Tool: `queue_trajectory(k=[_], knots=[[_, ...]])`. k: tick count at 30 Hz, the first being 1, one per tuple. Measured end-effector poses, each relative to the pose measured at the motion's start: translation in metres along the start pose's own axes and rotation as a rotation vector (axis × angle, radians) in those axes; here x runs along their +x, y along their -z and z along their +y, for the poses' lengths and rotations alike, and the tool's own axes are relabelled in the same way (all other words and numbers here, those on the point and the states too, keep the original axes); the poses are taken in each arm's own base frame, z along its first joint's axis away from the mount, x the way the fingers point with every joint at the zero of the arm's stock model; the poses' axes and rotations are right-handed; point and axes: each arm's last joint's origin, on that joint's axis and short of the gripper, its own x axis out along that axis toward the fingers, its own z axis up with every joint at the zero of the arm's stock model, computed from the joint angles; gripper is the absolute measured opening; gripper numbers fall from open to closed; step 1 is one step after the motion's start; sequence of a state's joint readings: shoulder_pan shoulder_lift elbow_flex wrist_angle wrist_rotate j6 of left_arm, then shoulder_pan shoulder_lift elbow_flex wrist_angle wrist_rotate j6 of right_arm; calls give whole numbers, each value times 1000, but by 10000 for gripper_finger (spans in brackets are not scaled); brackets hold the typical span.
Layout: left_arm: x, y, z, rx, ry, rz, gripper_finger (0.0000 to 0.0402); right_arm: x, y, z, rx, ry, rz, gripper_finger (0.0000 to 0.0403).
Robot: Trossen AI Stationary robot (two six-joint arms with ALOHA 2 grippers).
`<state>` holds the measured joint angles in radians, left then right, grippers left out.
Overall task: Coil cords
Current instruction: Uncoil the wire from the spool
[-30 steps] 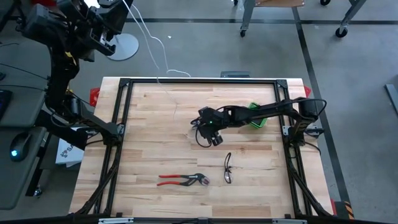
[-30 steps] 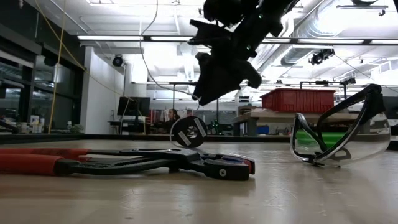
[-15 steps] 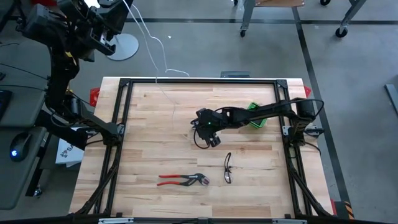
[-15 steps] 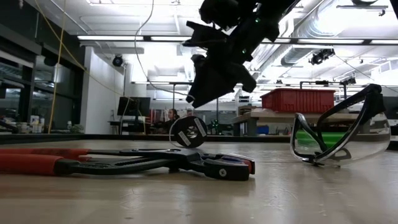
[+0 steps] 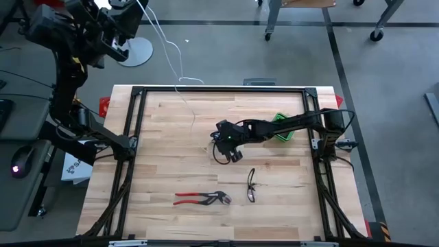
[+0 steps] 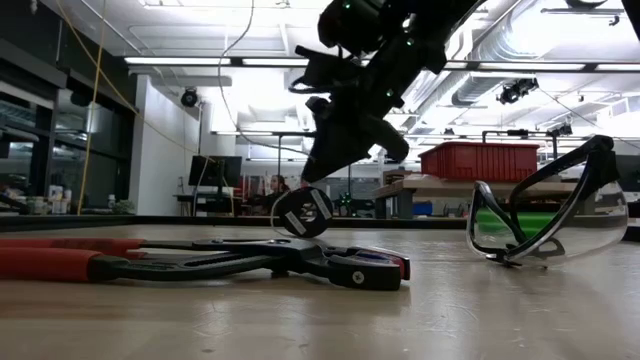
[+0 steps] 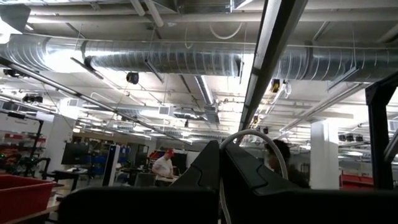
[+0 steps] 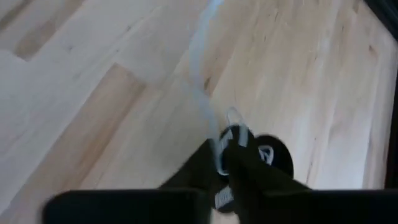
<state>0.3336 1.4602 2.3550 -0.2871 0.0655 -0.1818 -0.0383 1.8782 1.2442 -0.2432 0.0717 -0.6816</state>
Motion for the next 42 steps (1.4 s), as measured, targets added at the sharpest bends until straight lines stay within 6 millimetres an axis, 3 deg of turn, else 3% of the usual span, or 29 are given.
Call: queue_trajectory(k=[9,21,26,30,36,42], knots=[[-10,0,3,104,-126,83,7,-40,-3,-12,140,10,-24,2],[-41,61,22,239,-545,757,124,-136,-1,-42,417,4,-264,0],[-57,110,32,261,-687,1104,147,-190,-16,-58,477,63,-423,0],[-64,163,39,264,-716,1278,149,-237,-38,-79,466,142,-577,0],[-87,254,43,256,-681,1394,150,-303,-54,-106,429,287,-723,0],[-125,316,42,161,-675,1478,150,-343,-51,-119,437,365,-767,0]])
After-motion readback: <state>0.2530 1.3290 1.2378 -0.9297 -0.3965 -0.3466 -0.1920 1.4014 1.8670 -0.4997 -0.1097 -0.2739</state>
